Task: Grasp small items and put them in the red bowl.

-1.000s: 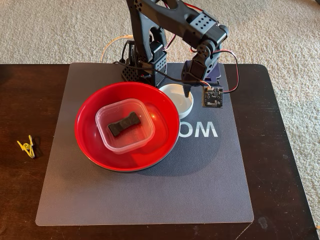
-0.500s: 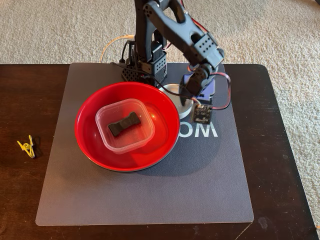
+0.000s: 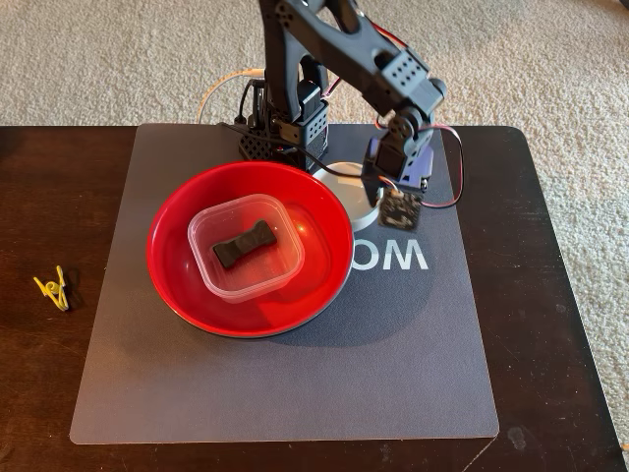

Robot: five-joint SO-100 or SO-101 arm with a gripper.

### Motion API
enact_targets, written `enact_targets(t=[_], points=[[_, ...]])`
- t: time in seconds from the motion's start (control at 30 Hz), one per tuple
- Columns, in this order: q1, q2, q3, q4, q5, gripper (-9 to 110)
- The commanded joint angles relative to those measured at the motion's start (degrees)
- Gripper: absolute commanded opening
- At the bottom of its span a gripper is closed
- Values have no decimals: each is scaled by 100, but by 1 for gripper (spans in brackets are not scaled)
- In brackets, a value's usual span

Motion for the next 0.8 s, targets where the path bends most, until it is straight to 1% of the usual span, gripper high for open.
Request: enact_targets(t=[0.0, 0.27, 0.37, 0.6, 0.77], points=[[62, 976, -316, 88, -53, 0], [255, 2224, -606, 255, -97, 0], [352, 2268, -949, 325, -229, 0], [809, 2101, -2145, 352, -26, 0], [1512, 1925, -3059, 615, 35, 0]])
